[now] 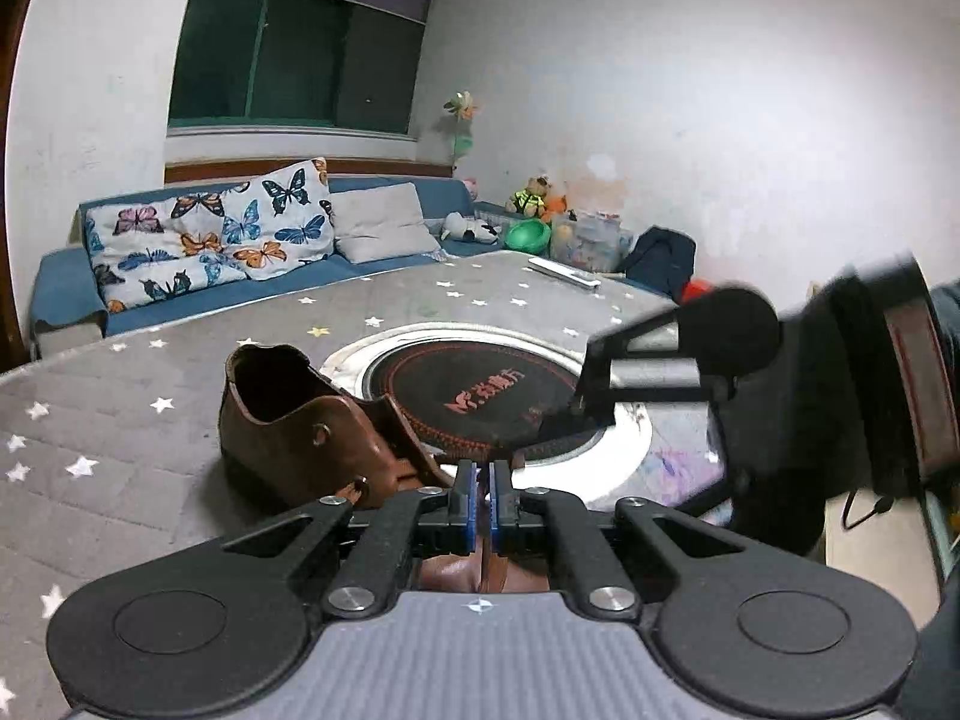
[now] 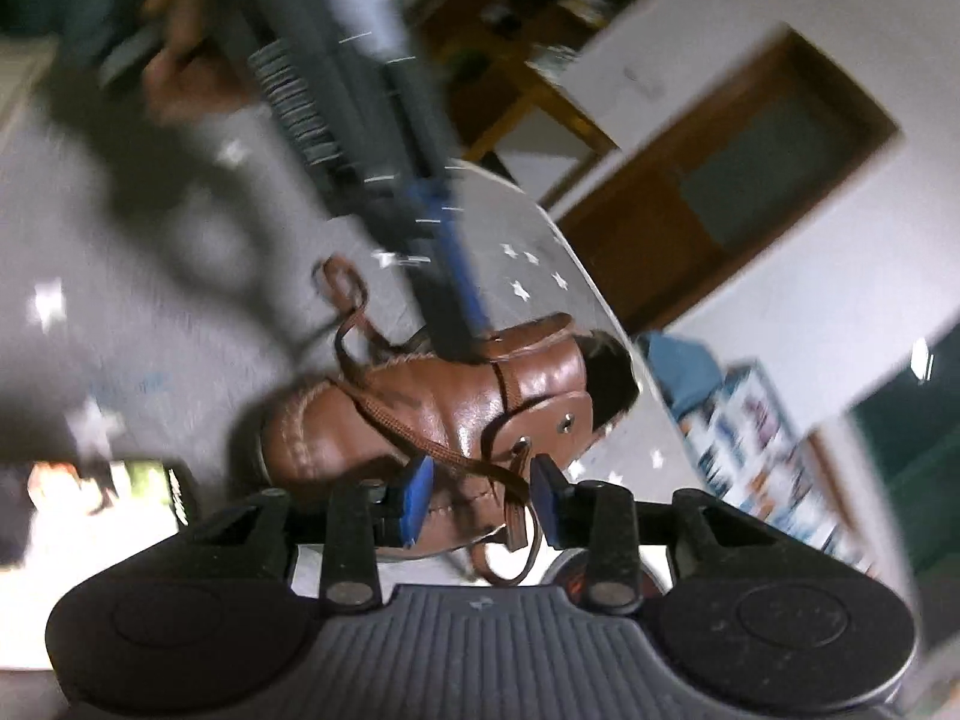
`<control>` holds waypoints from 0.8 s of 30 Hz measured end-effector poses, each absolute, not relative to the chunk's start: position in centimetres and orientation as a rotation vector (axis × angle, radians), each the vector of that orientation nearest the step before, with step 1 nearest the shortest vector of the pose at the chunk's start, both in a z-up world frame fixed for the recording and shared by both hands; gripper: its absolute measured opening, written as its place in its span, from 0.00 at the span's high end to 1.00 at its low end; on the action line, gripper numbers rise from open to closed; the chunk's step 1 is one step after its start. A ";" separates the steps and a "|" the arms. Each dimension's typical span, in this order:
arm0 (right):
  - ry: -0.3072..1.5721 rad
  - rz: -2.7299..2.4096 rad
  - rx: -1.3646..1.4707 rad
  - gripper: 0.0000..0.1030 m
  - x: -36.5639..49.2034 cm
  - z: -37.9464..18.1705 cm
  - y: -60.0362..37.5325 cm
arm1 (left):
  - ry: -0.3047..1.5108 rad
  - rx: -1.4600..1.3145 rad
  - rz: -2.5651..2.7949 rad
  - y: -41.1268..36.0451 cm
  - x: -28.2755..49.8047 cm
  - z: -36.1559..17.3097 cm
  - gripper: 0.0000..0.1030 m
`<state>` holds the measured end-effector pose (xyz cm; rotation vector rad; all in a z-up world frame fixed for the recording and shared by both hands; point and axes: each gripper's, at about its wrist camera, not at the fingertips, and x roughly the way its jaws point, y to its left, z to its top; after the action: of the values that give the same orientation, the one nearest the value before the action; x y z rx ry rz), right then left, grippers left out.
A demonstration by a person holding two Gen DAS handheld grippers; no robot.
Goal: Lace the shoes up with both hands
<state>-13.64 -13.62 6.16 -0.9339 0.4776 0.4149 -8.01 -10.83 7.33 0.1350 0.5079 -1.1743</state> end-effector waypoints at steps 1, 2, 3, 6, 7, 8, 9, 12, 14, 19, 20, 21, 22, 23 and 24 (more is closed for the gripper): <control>0.466 0.420 -0.985 0.68 -13.6 5.7 -13.3 | 0.511 0.119 -1.170 -10.9 -7.8 7.3 0.96; 0.458 0.426 -1.023 0.73 -13.6 5.3 -13.1 | 0.514 0.112 -1.168 -10.9 -7.6 7.3 0.96; 0.456 0.432 -1.031 0.81 -13.5 5.1 -13.0 | 0.517 0.106 -1.166 -10.9 -7.4 7.3 0.96; 0.457 0.431 -1.035 0.91 -13.4 4.6 -12.9 | 0.525 0.089 -1.162 -10.8 -6.8 7.3 0.95; 0.458 0.430 -1.030 0.93 -13.4 4.6 -13.0 | 0.522 0.098 -1.164 -10.5 -6.9 7.4 0.94; 0.459 0.432 -1.012 0.96 -13.4 4.7 -13.1 | 0.518 0.108 -1.167 -10.1 -6.9 7.6 0.94; 0.460 0.432 -0.995 0.97 -13.5 4.8 -13.2 | 0.511 0.125 -1.171 -9.6 -7.2 7.8 0.93; 0.461 0.426 -0.940 0.97 -13.7 5.2 -13.8 | 0.496 0.206 -1.176 -8.2 -8.2 8.1 0.85; 0.470 0.429 -0.914 0.95 -13.5 5.4 -14.1 | 0.499 0.282 -1.168 -7.6 -9.1 7.8 0.76; 0.419 0.458 -1.031 0.81 -14.4 4.7 -13.4 | 0.525 0.451 -1.170 -8.2 -10.4 5.7 0.75; 0.411 0.468 -1.044 0.77 -14.5 4.6 -13.1 | 0.522 0.492 -1.167 -8.5 -10.7 5.1 0.75; 0.404 0.479 -1.058 0.77 -14.6 4.6 -13.0 | 0.515 0.525 -1.164 -8.8 -10.9 4.7 0.75; 0.398 0.494 -1.073 0.77 -14.6 4.6 -12.9 | 0.508 0.552 -1.161 -9.2 -11.0 4.3 0.75; 0.397 0.509 -1.084 0.77 -14.6 4.6 -12.8 | 0.499 0.576 -1.161 -9.5 -11.1 3.9 0.75; 0.405 0.518 -1.087 0.78 -14.4 4.6 -12.7 | 0.491 0.600 -1.162 -9.9 -11.2 3.5 0.73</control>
<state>-14.40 -12.70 4.62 -1.0873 0.4047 0.5180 -11.20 -9.89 3.48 0.5999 0.4909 -1.1617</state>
